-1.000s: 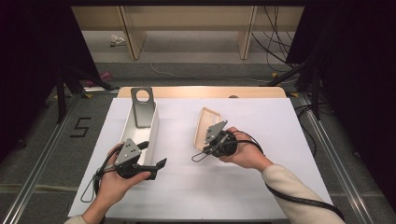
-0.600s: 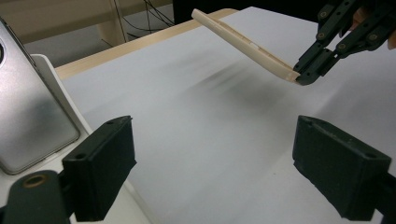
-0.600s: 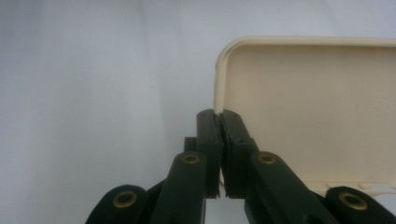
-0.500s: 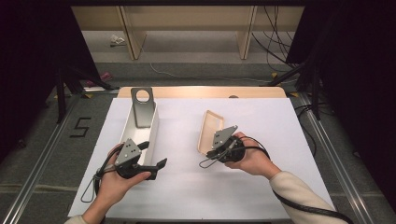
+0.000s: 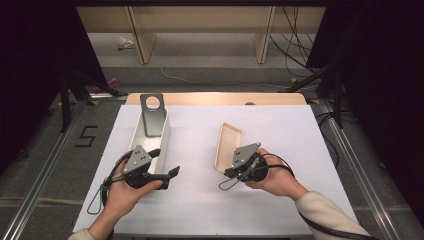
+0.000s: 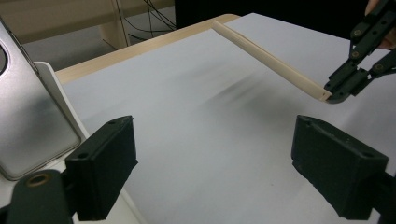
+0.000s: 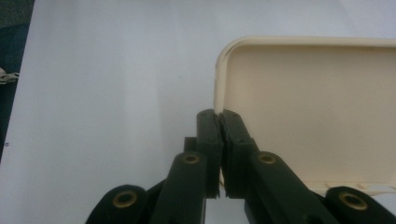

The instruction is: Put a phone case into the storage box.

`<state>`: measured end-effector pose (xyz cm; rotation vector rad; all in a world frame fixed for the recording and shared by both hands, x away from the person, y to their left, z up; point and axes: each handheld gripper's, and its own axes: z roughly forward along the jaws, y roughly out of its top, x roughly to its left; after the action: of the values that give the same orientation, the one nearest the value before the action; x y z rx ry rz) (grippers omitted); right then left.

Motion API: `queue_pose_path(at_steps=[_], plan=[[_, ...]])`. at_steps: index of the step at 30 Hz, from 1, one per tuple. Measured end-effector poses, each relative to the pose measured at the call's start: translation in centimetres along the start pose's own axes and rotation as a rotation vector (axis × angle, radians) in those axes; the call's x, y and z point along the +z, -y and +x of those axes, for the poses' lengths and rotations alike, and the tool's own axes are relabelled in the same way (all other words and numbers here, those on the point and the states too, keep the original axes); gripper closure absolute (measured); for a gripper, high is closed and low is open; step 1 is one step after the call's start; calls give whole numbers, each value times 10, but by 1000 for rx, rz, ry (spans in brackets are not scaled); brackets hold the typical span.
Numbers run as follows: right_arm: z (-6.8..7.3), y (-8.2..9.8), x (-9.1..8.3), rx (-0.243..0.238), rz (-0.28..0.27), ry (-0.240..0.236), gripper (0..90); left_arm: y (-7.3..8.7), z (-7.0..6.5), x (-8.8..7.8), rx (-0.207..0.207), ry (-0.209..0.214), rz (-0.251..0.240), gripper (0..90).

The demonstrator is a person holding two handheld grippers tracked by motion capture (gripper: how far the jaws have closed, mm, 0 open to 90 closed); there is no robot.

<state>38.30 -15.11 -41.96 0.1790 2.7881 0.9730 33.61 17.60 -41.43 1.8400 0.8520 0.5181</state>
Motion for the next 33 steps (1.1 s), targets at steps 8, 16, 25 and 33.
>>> queue_pose_path(at_steps=[8,16,25,33], plan=[[10,-1,-3,-18,-18,-10,880,-10,-4,7,-20,32,23,148],[21,-2,-4,-32,-19,-22,880,-30,-13,23,-27,73,34,150],[26,-5,-4,-49,-24,-25,880,-56,-21,55,-15,85,104,162],[29,-8,-3,-55,-25,-26,880,-69,-18,78,-71,115,137,198]])
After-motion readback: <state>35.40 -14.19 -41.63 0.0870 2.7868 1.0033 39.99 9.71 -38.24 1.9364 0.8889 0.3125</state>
